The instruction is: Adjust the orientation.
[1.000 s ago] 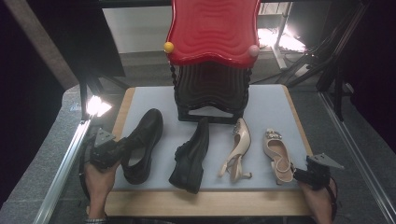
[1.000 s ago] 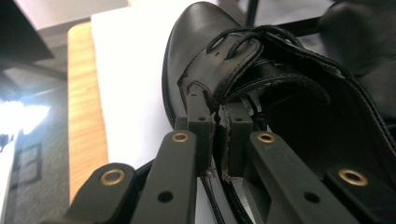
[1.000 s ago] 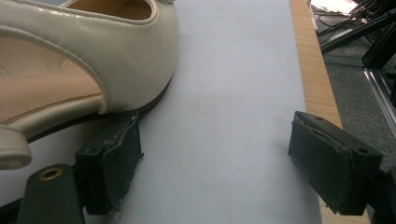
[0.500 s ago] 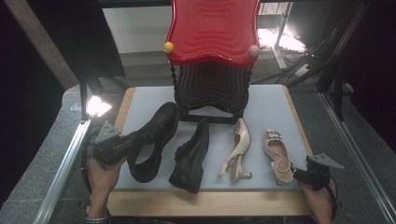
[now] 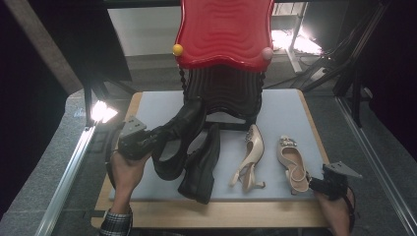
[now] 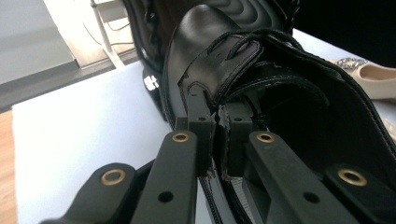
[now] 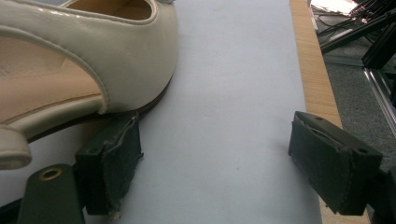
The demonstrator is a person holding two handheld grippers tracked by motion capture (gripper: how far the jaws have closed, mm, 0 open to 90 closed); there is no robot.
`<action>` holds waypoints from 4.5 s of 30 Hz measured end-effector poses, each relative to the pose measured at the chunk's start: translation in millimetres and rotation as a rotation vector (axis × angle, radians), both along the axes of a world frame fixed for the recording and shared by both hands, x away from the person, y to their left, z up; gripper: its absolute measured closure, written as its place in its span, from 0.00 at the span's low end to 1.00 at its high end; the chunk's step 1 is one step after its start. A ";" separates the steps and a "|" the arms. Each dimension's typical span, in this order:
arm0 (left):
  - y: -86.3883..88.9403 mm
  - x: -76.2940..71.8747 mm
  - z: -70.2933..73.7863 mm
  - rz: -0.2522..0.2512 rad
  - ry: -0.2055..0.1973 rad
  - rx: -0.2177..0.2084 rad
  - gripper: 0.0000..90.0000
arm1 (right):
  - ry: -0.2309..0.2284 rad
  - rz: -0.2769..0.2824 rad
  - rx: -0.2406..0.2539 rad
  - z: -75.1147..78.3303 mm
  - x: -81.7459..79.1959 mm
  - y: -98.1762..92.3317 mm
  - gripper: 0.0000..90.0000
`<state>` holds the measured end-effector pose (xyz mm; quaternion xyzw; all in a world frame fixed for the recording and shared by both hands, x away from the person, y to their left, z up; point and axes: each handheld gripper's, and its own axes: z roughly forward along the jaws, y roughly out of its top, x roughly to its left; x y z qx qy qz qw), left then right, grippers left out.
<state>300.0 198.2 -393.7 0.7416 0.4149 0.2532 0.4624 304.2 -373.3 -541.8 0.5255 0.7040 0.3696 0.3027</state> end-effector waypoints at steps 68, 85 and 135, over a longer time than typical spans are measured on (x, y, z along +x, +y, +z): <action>-106.3 178.0 1.6 0.335 -0.215 -0.028 0.76 | 0.004 0.011 0.003 0.1 -0.1 -0.7 0.18; -81.3 114.8 4.3 0.161 -0.225 -0.100 0.63 | 0.004 0.012 0.000 0.1 -0.1 -0.6 0.18; -101.0 143.7 -50.8 0.048 -0.055 0.015 1.00 | 0.003 0.012 -0.002 0.1 0.0 -0.5 0.18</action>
